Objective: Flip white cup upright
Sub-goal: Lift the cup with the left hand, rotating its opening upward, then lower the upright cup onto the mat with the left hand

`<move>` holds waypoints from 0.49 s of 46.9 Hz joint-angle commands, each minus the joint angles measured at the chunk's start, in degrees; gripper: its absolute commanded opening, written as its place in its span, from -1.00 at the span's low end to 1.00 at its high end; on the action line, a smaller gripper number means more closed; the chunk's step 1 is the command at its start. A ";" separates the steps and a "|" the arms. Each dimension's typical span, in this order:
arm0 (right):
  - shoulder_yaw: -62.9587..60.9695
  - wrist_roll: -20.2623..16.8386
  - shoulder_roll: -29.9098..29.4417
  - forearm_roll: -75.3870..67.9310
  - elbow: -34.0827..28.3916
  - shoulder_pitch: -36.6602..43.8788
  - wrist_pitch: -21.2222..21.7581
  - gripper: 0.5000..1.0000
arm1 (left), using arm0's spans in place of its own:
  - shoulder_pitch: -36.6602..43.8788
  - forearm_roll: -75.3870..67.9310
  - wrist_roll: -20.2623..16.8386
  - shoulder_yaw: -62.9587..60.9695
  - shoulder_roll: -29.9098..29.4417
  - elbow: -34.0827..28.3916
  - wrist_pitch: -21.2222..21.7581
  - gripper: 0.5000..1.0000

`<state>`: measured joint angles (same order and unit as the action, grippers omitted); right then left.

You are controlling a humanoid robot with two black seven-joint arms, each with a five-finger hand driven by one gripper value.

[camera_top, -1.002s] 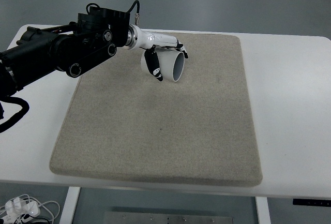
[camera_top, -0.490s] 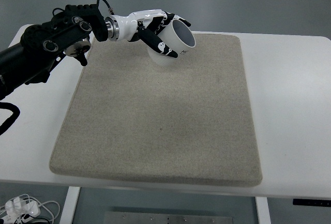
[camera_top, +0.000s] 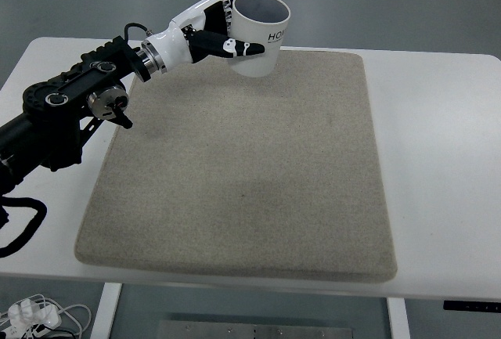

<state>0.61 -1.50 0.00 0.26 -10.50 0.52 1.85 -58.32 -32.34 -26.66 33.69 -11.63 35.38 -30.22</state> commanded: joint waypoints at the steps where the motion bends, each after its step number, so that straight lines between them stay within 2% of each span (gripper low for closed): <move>1: 0.00 0.00 0.00 0.00 0.04 0.00 0.00 0.81 | 1.98 -0.09 -0.58 1.38 0.81 0.04 0.34 -1.00; 14: 0.00 0.00 0.00 0.00 0.04 0.00 0.00 0.81 | 5.59 -0.44 -8.34 2.00 1.17 -0.40 1.39 -1.00; 23: 0.00 0.00 0.00 0.00 0.04 0.00 0.00 0.81 | 6.73 -0.71 -8.34 1.82 1.61 -0.93 3.58 -1.00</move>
<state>0.61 -1.50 0.00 0.26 -10.49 0.53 1.85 -51.81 -33.01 -35.00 35.69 -10.37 34.73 -27.83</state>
